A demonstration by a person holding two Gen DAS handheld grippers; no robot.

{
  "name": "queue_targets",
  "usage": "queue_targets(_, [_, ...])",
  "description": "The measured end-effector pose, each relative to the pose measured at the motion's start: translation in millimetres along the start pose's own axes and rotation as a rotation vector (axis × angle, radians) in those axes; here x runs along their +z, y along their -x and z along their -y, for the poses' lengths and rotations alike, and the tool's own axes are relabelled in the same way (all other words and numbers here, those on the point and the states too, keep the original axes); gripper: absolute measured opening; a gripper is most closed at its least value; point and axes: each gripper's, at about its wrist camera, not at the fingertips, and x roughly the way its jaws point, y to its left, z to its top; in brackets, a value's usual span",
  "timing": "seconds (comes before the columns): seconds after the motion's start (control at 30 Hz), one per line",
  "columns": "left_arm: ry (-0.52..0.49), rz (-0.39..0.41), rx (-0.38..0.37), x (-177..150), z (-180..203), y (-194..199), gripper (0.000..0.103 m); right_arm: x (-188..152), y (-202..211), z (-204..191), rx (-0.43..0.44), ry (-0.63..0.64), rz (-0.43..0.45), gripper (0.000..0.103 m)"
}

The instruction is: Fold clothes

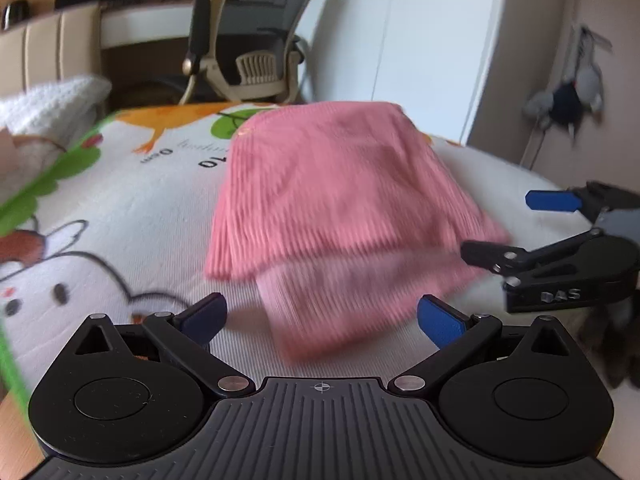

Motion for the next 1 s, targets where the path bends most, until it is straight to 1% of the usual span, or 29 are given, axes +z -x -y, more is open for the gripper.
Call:
queue_targets(0.1, [-0.06,-0.011,0.093,-8.2,18.9,5.8,0.103,-14.4,17.6,-7.6,0.006,0.02,-0.045,0.103])
queue_targets(0.13, [-0.066,-0.008,0.115,-9.5,22.7,6.4,0.103,-17.8,18.9,-9.5,-0.002,0.021,-0.063,0.103])
queue_targets(0.17, [-0.061,-0.001,0.126,-10.7,24.4,6.7,0.103,-20.4,20.6,-8.8,-0.01,0.012,-0.059,0.103])
queue_targets(0.23, [-0.03,0.0,0.132,-10.3,23.1,6.0,0.103,-24.4,22.5,-5.8,-0.015,-0.013,-0.042,0.103])
queue_targets(0.3, [0.0,-0.003,0.134,-8.7,21.2,4.3,0.103,-25.2,20.1,-0.5,0.004,-0.047,-0.045,0.103])
queue_targets(0.6, [-0.016,0.017,0.132,-12.5,25.5,0.3,0.103,-27.0,6.6,14.4,0.102,-0.186,-0.093,0.103])
queue_targets(0.8, [-0.004,0.017,0.16,-15.5,28.0,4.4,0.103,-27.7,5.9,14.1,0.105,-0.19,-0.094,0.103])
queue_targets(0.93, [0.008,0.046,0.2,-30.3,30.7,18.3,0.103,-27.3,7.0,12.3,0.102,-0.191,-0.094,0.103])
queue_targets(1.0, [0.011,0.05,0.198,-35.1,30.1,24.3,0.103,-27.2,7.4,12.5,0.103,-0.191,-0.094,0.103])
